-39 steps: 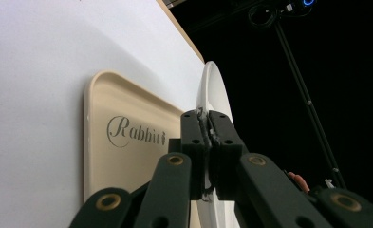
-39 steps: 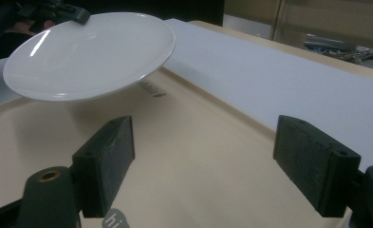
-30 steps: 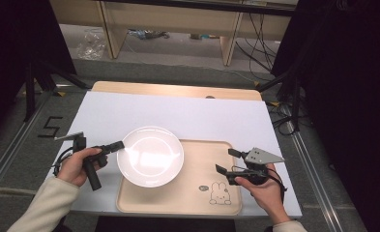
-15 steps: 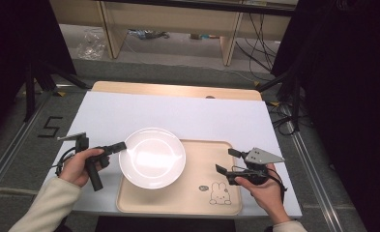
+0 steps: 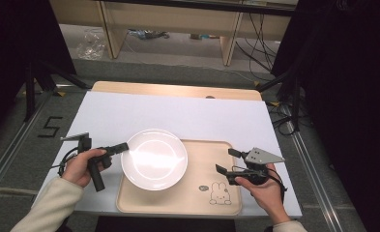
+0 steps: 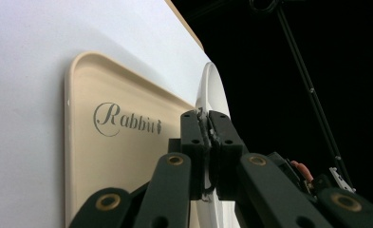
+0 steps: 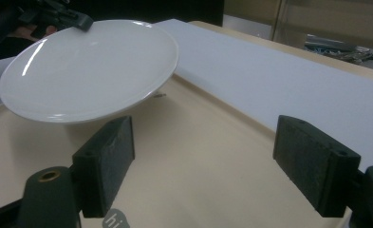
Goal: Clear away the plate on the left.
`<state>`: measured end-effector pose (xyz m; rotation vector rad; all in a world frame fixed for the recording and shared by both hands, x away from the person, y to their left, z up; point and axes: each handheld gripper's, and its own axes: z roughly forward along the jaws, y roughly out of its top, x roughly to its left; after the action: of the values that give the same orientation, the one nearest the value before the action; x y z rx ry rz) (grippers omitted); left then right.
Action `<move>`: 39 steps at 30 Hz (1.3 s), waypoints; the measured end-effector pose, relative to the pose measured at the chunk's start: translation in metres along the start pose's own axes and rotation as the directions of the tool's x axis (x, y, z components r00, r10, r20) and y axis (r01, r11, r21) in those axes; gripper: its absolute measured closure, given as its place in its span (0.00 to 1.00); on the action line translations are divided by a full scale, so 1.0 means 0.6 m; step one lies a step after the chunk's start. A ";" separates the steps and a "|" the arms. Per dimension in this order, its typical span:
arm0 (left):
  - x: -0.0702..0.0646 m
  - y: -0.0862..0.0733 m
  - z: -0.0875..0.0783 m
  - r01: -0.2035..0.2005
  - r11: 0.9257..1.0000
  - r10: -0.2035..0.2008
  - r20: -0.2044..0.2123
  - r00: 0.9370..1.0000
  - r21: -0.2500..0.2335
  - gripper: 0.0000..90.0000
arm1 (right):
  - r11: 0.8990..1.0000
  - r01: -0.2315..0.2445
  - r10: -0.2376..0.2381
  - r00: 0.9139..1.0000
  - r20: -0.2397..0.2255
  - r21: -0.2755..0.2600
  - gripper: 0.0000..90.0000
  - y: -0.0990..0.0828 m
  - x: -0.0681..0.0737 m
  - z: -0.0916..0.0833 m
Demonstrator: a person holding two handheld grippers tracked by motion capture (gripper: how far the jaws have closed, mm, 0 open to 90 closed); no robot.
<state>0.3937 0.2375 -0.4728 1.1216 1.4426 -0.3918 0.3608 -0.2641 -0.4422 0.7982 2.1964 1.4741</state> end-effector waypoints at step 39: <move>-0.007 -0.017 0.027 -0.016 0.999 0.016 -0.002 1.000 0.050 0.95 | 1.000 0.001 -0.001 1.000 -0.007 0.002 0.25 0.000 0.000 0.000</move>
<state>0.3941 0.2180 -0.4768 1.1737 1.4321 -0.4175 0.3608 -0.2639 -0.4424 0.7936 2.2031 1.4765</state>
